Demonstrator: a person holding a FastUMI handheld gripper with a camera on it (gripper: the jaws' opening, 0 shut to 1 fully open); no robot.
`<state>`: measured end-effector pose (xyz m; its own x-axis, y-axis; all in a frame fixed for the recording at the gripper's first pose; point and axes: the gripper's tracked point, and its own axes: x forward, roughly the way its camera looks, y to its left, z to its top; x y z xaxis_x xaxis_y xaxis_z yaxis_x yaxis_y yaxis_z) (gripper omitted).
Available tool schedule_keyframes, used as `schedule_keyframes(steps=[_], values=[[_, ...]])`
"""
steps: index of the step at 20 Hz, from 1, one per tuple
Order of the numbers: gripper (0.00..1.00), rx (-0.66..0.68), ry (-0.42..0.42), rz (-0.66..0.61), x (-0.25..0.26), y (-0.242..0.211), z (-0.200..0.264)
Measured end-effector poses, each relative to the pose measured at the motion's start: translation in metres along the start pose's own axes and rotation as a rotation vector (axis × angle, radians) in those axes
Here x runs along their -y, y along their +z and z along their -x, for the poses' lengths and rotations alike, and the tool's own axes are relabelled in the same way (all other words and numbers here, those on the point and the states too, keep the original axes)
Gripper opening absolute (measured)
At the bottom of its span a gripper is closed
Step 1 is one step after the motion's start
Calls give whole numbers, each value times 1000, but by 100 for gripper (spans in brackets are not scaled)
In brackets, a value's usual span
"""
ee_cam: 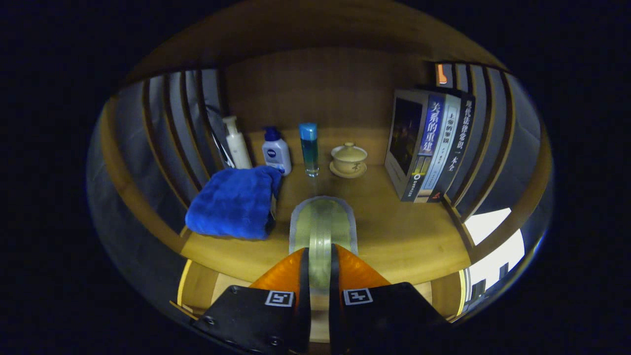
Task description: Pull open the drawer, take out the items inside it, and place them on the countertop above the cabinet.
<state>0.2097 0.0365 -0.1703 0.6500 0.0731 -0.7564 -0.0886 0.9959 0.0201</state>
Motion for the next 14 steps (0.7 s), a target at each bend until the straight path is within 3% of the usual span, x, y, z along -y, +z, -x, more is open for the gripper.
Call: schedule_keyframes(steps=[3,10,13,14], values=[[23,-79,-9,-4,3,-11,-25],[25,-75,-10,-68,1,4,-49],[32,-70,-11,-60,3,4,-54],[39,-60,-20,-61,4,6,-57]])
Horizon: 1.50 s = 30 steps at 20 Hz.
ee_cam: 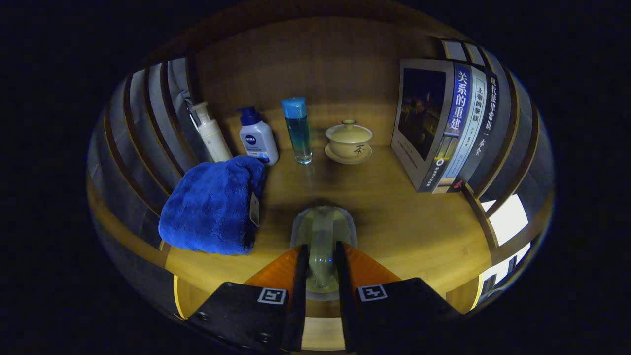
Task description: Pull open the drawer, take out the items inside it, and place them on the countertop above the cabinet.
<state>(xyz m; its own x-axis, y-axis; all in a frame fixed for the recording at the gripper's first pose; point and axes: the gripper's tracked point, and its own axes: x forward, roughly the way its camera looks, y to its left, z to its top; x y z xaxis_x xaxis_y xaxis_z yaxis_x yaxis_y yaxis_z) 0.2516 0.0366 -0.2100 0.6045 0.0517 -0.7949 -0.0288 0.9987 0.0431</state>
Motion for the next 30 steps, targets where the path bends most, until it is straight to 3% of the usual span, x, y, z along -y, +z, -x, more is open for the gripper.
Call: schedule_keyframes(steps=[3,6,14,22,30], values=[[47,-1,-3,8,-1,-3,2],[70,-10,15,15,-9,-7,5],[100,75,30,41,-22,2,33],[100,309,61,122,-32,24,109],[100,474,131,164,-54,15,195]])
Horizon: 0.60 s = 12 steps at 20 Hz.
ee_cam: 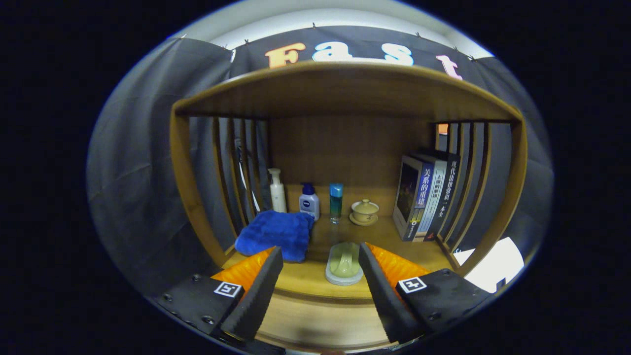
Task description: Pull open the drawer, take out the items inside it, and place them on the countertop above the cabinet.
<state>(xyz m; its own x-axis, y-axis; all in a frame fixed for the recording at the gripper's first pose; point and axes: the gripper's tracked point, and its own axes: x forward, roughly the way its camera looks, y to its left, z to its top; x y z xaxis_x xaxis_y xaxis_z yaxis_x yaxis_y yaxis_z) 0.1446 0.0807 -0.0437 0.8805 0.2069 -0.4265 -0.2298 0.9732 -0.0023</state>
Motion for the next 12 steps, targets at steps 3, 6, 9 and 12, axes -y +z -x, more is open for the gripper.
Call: schedule_keyframes(steps=[3,6,9,12], values=[[100,44,11,1,-12,-5,27],[99,83,32,-9,-25,-17,53],[99,103,37,1,-34,-35,71],[99,158,39,17,-42,-47,87]])
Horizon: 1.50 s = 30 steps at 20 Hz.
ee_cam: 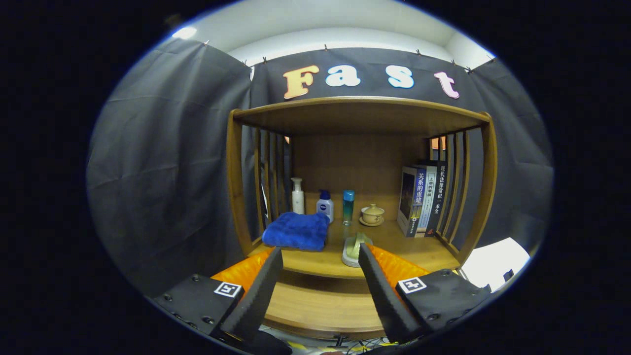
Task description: Pull open the drawer, take out the items inside it, and place them on the countertop above the cabinet.
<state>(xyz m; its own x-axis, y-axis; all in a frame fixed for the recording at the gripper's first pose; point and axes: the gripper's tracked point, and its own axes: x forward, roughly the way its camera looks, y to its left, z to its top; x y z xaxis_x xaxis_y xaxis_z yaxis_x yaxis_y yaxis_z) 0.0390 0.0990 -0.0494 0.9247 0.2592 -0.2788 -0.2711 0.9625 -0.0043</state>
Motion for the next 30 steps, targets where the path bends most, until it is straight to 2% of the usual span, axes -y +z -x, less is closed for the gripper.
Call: schedule_keyframes(steps=[7,14,18,24,30], values=[[99,49,-56,2,-4,-51,29],[99,1,-127,-37,15,-121,44],[99,29,-164,-21,26,-144,48],[99,-37,-195,-35,34,-202,48],[99,-31,-238,2,45,-211,46]])
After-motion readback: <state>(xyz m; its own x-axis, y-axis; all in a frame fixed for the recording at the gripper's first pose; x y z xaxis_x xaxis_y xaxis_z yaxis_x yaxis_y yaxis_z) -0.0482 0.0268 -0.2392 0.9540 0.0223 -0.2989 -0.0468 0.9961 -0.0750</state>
